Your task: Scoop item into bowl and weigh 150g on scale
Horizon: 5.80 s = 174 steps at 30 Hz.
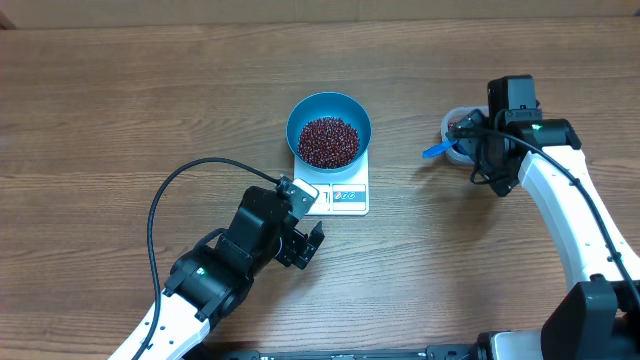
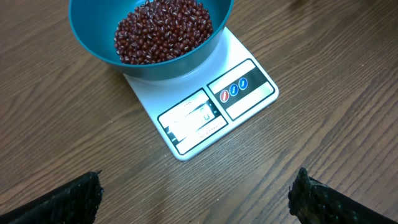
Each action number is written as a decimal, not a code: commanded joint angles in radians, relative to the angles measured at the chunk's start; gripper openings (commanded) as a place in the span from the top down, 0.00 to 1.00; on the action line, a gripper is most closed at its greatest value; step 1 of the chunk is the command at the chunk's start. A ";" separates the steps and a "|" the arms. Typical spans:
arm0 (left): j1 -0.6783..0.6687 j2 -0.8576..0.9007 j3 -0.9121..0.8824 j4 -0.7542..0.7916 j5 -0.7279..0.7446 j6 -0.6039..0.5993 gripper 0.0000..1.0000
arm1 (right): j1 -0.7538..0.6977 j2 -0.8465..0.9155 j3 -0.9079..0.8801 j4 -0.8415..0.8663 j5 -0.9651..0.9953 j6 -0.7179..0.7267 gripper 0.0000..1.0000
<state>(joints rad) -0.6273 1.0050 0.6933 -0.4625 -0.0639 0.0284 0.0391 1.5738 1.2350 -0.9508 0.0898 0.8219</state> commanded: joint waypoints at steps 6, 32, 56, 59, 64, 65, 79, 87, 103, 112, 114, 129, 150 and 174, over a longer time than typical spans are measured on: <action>0.005 -0.012 -0.006 0.002 0.005 -0.006 0.00 | -0.002 -0.008 0.010 -0.078 -0.114 -0.322 0.00; 0.005 -0.012 -0.006 -0.005 0.005 -0.006 0.00 | -0.002 -0.035 0.793 -0.743 0.097 -0.517 0.00; 0.005 -0.012 -0.006 -0.005 0.005 -0.006 0.00 | -0.002 -0.034 0.787 -0.742 0.066 -0.516 0.00; 0.005 -0.012 -0.006 -0.005 0.005 -0.006 0.00 | -0.002 -0.034 0.787 -0.742 0.066 -0.516 0.00; 0.005 -0.012 -0.006 -0.005 0.005 -0.006 0.01 | -0.002 -0.034 0.788 -0.742 0.066 -0.516 0.00; 0.005 -0.012 -0.006 -0.005 0.005 -0.006 0.00 | -0.002 -0.034 0.787 -0.742 0.066 -0.516 0.00; 0.005 -0.012 -0.006 -0.069 -0.032 0.002 0.00 | -0.002 -0.034 0.787 -0.742 0.066 -0.516 0.00; 0.005 -0.013 -0.006 -0.069 -0.037 0.002 0.00 | -0.002 -0.034 0.787 -0.742 0.066 -0.516 0.00; 0.155 -0.314 -0.203 0.160 0.035 0.001 0.00 | -0.002 -0.034 0.788 -0.742 0.066 -0.516 0.00; 0.356 -0.582 -0.426 0.585 0.213 -0.006 0.01 | -0.002 -0.034 0.787 -0.742 0.066 -0.516 0.00; 0.405 -0.633 -0.456 0.631 0.235 -0.006 0.01 | -0.002 -0.034 0.787 -0.742 0.066 -0.516 0.00; 0.676 -0.909 -0.516 0.647 0.250 -0.015 0.01 | -0.002 -0.034 0.788 -0.742 0.066 -0.516 0.00; 0.726 -1.002 -0.689 0.418 0.217 -0.096 0.00 | -0.002 -0.034 0.788 -0.742 0.066 -0.516 0.00; 0.725 -1.001 -0.689 0.396 0.210 -0.088 0.00 | -0.002 -0.034 0.788 -0.742 0.066 -0.516 0.00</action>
<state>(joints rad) 0.0879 0.0132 0.0082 -0.0620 0.1570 -0.0536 0.0391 1.5558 2.0048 -1.6951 0.1600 0.3138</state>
